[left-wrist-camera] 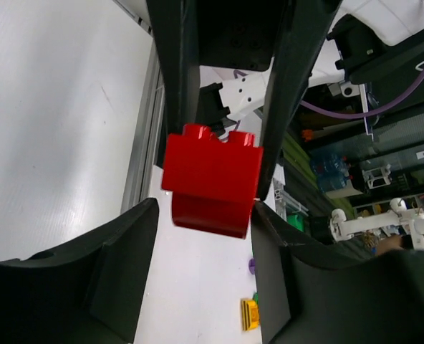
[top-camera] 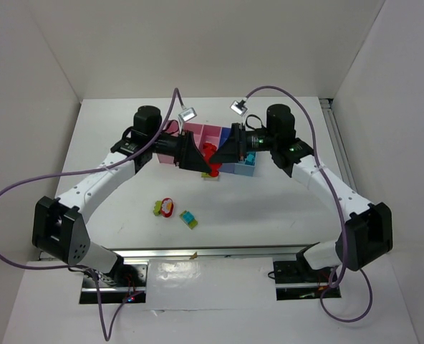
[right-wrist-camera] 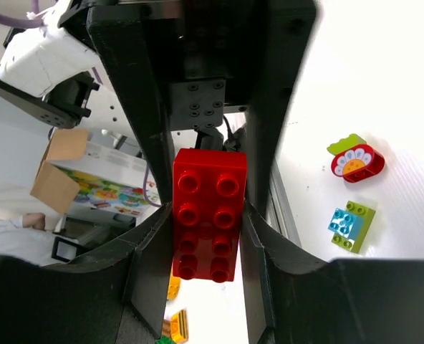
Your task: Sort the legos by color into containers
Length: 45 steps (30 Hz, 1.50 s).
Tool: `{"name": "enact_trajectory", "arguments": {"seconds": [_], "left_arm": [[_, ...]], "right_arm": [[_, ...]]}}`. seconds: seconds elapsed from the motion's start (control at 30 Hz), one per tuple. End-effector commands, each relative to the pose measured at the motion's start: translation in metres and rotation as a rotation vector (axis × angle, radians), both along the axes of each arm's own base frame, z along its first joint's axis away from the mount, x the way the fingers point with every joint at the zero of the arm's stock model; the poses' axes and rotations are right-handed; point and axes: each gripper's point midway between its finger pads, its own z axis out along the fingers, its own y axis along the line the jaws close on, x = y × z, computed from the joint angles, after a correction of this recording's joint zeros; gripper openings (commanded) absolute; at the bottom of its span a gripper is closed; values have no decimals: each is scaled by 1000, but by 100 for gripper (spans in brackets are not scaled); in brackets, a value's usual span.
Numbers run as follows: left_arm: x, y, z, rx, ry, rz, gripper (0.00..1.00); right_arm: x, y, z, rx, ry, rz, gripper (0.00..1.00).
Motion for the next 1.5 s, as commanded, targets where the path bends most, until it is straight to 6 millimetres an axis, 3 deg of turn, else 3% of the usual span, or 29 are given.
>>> {"name": "enact_trajectory", "arguments": {"seconds": [0.0,0.1,0.13,0.23,0.27,0.43,0.6,0.63,0.67,0.7,0.73,0.77,0.83,0.93,0.97,1.0,1.07,1.1,1.2,1.27,1.37,1.47], "left_arm": [[-1,-2,25,-51,-87,-28,60],[-2,-2,29,-57,-87,-36,49],[-2,-2,29,-57,-87,-36,31],[-1,-3,20,-37,-43,-46,3],[-1,-3,20,-37,-43,-46,0],[-2,15,-22,28,94,-2,0],[5,41,-60,123,173,149,0],[9,46,-66,142,191,183,0],[18,54,-76,183,205,257,0],[22,58,-81,207,218,292,0],[33,64,-85,262,231,386,0],[42,70,-88,290,231,439,0],[69,86,-93,394,212,617,0],[69,102,-95,500,245,697,0],[76,109,-93,535,230,749,0],[73,114,-98,568,249,764,0],[78,123,-94,590,234,833,0],[80,124,-86,580,212,848,0],[79,123,-79,575,214,841,0],[79,121,-74,562,208,833,0],[83,122,-75,572,212,839,0],[90,120,-66,559,196,843,0]], "right_arm": [[5,2,2,21,-23,7,28],[9,3,-2,16,-16,-3,28],[9,3,-2,16,-16,-3,28],[14,-2,-12,-29,-13,-34,28],[25,-5,-14,-50,-1,-96,28],[65,-40,-21,-89,10,-265,28],[114,-47,-39,-166,20,-458,28],[125,-46,-56,-210,61,-494,28],[147,-50,-52,-246,26,-589,28],[156,-44,-76,-317,81,-615,28],[174,-50,-85,-375,70,-701,28],[189,-39,-89,-402,67,-721,28],[209,-44,-101,-473,72,-825,29],[234,-36,-121,-507,69,-861,29],[244,-29,-112,-499,50,-874,29],[249,-27,-146,-567,108,-856,29],[261,-18,-150,-583,95,-853,29],[260,-13,-169,-621,112,-845,29],[267,-6,-186,-636,103,-841,30],[273,-6,-194,-654,110,-850,48],[281,-7,-199,-678,102,-866,57],[284,-4,-189,-659,83,-859,87]]}}
